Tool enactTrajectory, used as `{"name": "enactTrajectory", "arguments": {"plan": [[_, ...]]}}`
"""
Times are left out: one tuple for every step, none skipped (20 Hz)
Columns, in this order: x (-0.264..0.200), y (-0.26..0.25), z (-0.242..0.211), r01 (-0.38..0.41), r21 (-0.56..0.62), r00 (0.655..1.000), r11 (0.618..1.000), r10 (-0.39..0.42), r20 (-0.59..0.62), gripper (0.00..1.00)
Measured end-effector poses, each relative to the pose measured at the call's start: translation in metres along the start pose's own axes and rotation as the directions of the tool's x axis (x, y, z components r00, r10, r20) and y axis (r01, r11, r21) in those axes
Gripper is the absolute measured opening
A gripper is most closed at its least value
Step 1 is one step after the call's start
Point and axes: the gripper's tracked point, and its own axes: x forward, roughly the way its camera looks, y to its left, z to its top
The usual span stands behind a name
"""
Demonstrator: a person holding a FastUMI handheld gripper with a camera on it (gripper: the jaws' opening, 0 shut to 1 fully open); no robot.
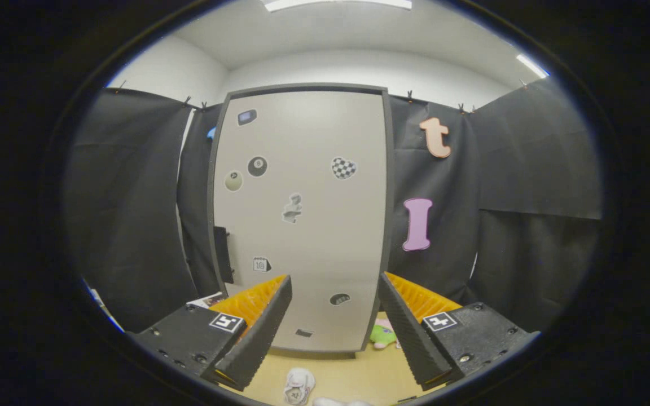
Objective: Open the shoe cabinet door, grab the shoes and put them into the shoe cabinet, then close the shoe cabinet door.
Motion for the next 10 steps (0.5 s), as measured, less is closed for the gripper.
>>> {"name": "enactTrajectory", "arguments": {"plan": [[0.011,0.012,-0.002,-0.015,0.007,1.0,1.0,0.015,-0.001,1.0],[0.022,0.026,-0.005,-0.032,0.016,0.999,0.999,0.032,-0.004,1.0],[0.034,0.04,-0.009,-0.049,0.02,0.999,0.999,0.049,-0.013,1.0],[0.045,0.056,-0.013,-0.068,0.02,0.998,0.998,0.068,-0.019,1.0],[0.055,0.071,-0.015,-0.086,0.018,0.996,0.996,0.086,-0.02,1.0],[0.065,0.087,-0.017,-0.101,0.014,0.995,0.995,0.102,-0.018,1.0],[0.074,0.102,-0.019,-0.119,0.012,0.993,0.993,0.119,-0.018,1.0],[0.084,0.119,-0.024,-0.136,0.013,0.99,0.991,0.136,-0.028,1.0],[0.093,0.135,-0.026,-0.159,0.02,0.987,0.987,0.159,-0.03,1.0],[0.101,0.148,-0.029,-0.173,0.029,0.984,0.985,0.174,-0.035,1.0]]}}
